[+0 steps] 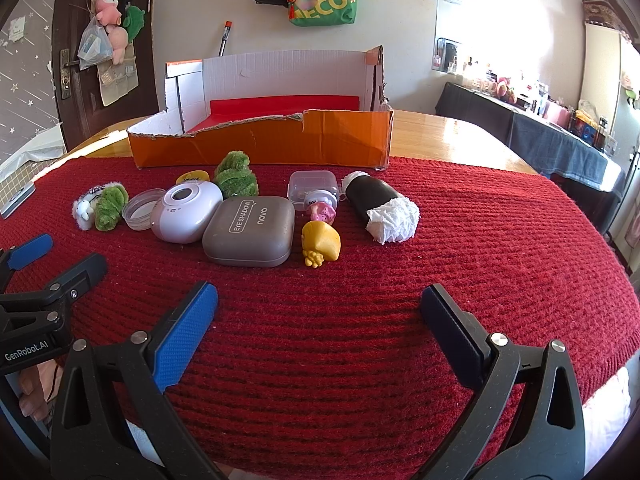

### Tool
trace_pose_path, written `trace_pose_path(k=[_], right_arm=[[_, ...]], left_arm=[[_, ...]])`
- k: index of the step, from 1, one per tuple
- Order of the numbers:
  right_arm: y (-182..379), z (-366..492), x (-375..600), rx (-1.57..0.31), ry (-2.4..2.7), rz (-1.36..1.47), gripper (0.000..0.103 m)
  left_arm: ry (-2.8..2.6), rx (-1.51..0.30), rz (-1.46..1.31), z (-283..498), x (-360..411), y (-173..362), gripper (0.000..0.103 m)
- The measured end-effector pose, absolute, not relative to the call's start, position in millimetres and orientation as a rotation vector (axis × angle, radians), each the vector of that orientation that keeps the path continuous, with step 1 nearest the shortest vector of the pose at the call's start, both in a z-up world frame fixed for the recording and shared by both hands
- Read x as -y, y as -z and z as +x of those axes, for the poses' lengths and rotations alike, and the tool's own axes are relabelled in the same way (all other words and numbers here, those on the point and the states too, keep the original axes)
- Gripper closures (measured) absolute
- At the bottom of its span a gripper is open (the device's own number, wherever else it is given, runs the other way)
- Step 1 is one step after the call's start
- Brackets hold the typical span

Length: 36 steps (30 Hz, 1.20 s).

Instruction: Organize objects

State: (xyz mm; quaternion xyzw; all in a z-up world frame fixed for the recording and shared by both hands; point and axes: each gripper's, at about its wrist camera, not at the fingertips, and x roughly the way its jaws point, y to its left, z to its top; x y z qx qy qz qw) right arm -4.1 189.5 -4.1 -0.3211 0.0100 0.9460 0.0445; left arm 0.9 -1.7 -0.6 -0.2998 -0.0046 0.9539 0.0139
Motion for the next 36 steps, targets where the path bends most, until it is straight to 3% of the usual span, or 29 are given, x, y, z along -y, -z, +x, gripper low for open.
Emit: trace_pose_path(k=[24, 36], right_arm=[[4.0, -3.8, -189.9, -0.040, -2.886, -0.987, 0.000], [-34.3, -12.3, -215.2, -0.119, -2.890, -0.946, 0.000]], left_arm=[[-2.970, 0.016, -0.941, 0.0, 0.9, 0.0, 0.000], [-2.908, 0.070, -0.973, -20.4, 15.5, -32.5, 0.000]])
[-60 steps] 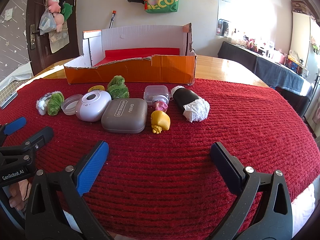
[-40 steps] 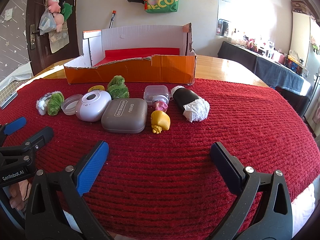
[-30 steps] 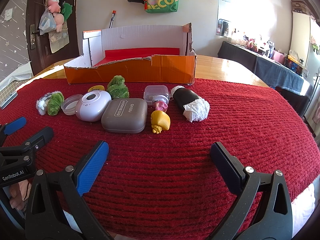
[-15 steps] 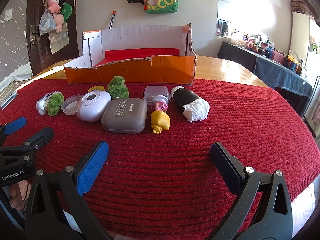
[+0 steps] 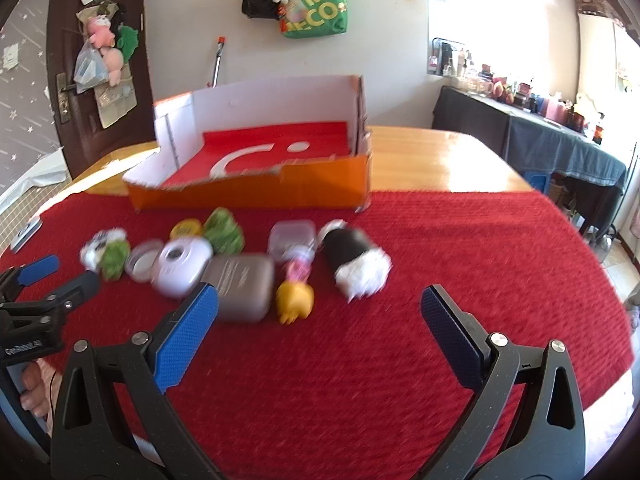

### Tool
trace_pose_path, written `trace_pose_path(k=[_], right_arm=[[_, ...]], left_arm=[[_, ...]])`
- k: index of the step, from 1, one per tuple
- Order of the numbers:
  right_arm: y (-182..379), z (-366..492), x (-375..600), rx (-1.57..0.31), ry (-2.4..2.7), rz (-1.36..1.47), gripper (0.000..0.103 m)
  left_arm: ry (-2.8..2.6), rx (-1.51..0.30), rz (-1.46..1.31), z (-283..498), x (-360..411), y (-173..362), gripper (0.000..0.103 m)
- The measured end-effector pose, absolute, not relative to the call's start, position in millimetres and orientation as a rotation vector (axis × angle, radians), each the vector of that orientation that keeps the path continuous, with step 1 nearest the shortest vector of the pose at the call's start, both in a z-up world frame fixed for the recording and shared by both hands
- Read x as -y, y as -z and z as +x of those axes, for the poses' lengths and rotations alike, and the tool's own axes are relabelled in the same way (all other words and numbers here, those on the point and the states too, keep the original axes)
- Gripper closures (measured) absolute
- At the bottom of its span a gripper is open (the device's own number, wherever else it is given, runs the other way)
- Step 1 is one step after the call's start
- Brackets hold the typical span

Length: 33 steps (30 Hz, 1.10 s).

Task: Organize objects
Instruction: 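Grasp the white plush bunny with the left gripper while the right grasps the black-white roll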

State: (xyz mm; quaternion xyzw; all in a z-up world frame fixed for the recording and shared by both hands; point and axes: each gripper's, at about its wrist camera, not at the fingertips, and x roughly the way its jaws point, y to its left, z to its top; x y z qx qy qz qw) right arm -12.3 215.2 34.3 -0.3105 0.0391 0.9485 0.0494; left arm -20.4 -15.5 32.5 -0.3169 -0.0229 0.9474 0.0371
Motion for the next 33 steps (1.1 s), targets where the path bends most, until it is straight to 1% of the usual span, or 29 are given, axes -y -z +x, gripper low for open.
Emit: trace_pose_path(k=[8, 12, 18, 21, 24, 26, 29, 33], right_arm=[[-46.1, -35.1, -236.7, -0.121, -2.844, -0.966, 0.000], [-45.5, -46.6, -244.5, -0.145, -2.829, -1.014, 0.000], [-40.5, -61.7, -250.8, -0.123, -2.797, -1.111, 0.000], [-36.2, -65.4, -256.0, -0.145, -2.784, -1.160, 0.000], [-31.1, -69.0, -259.2, -0.151, -2.771, -1.213, 0.000], [-27.5, -72.2, -259.0, -0.134, -2.767, -1.239, 0.000], [-23.8, -75.8, -260.3, -0.131, -2.764, -1.256, 0.000], [-22.6, -79.9, -264.3, -0.169, -2.772, -1.280, 0.000]], left_arm=[[-2.886, 0.081, -1.033, -43.2, 40.2, -42.1, 0.000], [-2.848, 0.046, -1.066, -51.3, 49.1, -43.8, 0.000], [-2.716, 0.052, -1.148, -65.7, 59.3, -41.3, 0.000], [-2.679, -0.004, -1.137, -65.6, 60.8, -42.8, 0.001], [-2.642, -0.109, -1.152, -68.7, 55.6, -41.0, 0.001], [-2.621, -0.163, -1.171, -72.0, 52.0, -36.5, 0.003], [-2.593, -0.193, -1.206, -77.8, 50.4, -28.6, 0.007], [-2.572, -0.208, -1.214, -82.1, 47.5, -22.9, 0.008]])
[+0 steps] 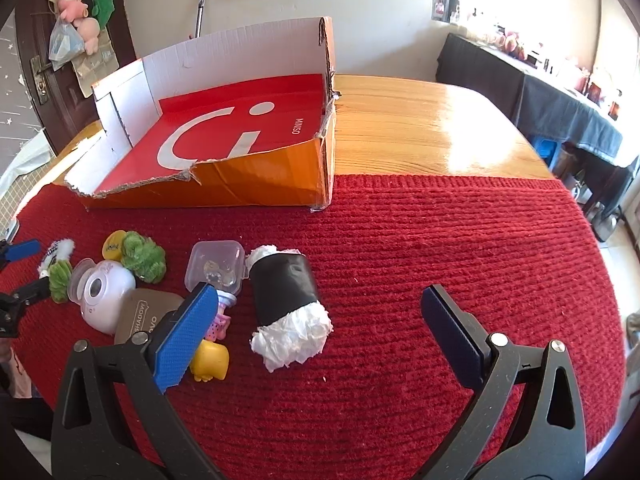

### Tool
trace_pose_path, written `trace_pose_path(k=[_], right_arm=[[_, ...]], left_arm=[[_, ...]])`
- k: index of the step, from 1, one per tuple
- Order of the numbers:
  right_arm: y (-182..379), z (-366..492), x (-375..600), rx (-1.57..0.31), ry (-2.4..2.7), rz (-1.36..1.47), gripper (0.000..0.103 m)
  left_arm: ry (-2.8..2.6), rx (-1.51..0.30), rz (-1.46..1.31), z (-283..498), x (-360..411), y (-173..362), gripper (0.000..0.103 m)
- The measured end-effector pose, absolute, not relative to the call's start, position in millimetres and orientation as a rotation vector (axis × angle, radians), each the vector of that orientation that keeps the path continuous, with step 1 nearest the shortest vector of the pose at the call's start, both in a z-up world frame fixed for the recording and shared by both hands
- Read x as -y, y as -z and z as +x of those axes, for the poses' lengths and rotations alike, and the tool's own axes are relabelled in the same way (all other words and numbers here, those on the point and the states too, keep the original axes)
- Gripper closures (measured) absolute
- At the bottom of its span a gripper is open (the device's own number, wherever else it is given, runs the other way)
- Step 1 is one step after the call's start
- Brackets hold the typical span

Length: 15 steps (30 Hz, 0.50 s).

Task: Organize objects
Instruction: 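Grasp the white plush bunny with the left gripper while the right grasps the black-white roll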

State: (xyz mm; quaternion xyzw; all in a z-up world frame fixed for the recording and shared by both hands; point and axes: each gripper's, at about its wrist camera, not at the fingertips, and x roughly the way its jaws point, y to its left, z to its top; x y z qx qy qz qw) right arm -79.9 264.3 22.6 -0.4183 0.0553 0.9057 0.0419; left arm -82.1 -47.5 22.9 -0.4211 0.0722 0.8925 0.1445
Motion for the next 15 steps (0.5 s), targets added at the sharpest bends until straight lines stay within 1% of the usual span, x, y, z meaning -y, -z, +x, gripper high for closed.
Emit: trace_pose_path(k=[3, 9, 12, 13, 15], right_arm=[[-22.5, -81.7, -264.0, -0.149, -2.782, -1.289, 0.000], [-22.8, -84.5, -268.8, -0.134, -2.781, -1.308, 0.000], [-22.6, -85.4, -270.2, -0.129, -2.785, -1.314, 0.001], [-22.9, -85.5, -271.0, -0.127, -2.784, -1.315, 0.001], [-22.9, -85.9, -272.4, -0.119, -2.776, -1.322, 0.003]], left_arm=[[-2.566, -0.235, -1.227, -85.6, 45.1, -18.8, 0.010], [-2.549, -0.210, -1.232, -90.8, 44.7, -17.1, 0.015], [-2.543, -0.217, -1.229, -92.2, 42.4, -17.9, 0.019], [-2.537, -0.214, -1.227, -92.1, 41.9, -18.3, 0.022], [-2.535, -0.207, -1.229, -92.5, 40.8, -18.8, 0.024]])
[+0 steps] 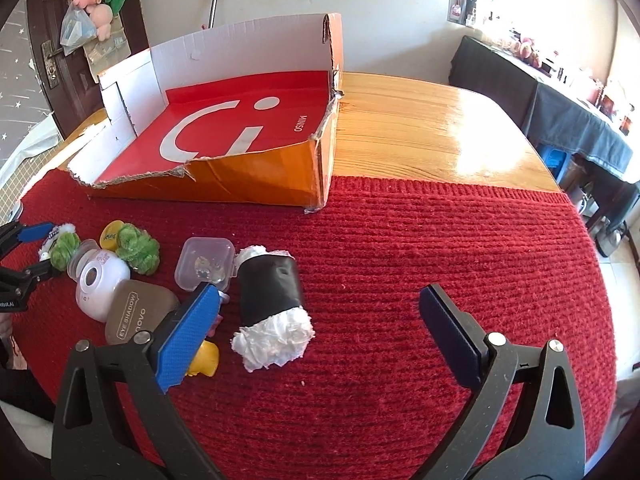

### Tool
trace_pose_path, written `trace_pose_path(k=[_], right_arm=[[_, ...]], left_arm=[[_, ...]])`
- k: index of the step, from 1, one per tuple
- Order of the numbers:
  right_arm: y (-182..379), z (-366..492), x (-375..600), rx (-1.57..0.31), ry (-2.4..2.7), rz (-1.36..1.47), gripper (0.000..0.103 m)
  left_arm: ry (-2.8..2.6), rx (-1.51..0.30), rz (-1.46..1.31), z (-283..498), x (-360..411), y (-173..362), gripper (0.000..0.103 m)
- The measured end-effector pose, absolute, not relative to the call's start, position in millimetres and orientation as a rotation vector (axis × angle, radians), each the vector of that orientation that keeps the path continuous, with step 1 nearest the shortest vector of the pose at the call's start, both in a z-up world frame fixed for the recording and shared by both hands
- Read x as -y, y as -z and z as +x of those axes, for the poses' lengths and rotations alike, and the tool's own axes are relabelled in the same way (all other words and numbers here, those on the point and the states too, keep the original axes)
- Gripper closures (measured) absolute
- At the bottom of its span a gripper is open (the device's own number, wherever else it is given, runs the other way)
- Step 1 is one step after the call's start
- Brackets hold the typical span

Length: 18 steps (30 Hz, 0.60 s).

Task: Organize objects
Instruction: 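Grasp the white plush bunny with the left gripper while the right grasps the black-white roll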

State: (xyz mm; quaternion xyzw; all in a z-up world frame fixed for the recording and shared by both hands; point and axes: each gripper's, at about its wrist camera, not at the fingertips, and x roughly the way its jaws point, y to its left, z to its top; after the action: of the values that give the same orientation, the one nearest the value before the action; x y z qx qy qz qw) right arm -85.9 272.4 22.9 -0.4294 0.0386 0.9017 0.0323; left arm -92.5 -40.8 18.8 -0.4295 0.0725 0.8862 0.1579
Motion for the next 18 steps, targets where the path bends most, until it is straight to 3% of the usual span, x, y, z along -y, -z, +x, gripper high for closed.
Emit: trace_pose_path(k=[7, 10, 13, 17, 18], right_arm=[[-17.4, -86.5, -274.9, -0.117, -2.733, -1.342, 0.007], [-14.2, -88.4, -270.6, -0.109, -2.746, -1.354, 0.019], [-12.5, -88.3, -264.8, -0.087, -2.767, -1.344, 0.034], [-14.8, -86.3, -259.3, -0.162, -2.756, -1.306, 0.067], [-15.4, -85.2, -258.2, -0.167, -2.768, -1.301, 0.070]], left_arm=[[-2.530, -0.206, -1.209, -92.6, 38.3, -18.9, 0.032], [-2.524, -0.210, -1.193, -92.0, 35.2, -19.9, 0.041], [-2.525, -0.206, -1.182, -91.9, 33.9, -20.0, 0.043], [-2.526, -0.185, -1.177, -91.2, 35.0, -20.8, 0.044], [-2.529, -0.181, -1.177, -90.6, 35.2, -21.0, 0.044]])
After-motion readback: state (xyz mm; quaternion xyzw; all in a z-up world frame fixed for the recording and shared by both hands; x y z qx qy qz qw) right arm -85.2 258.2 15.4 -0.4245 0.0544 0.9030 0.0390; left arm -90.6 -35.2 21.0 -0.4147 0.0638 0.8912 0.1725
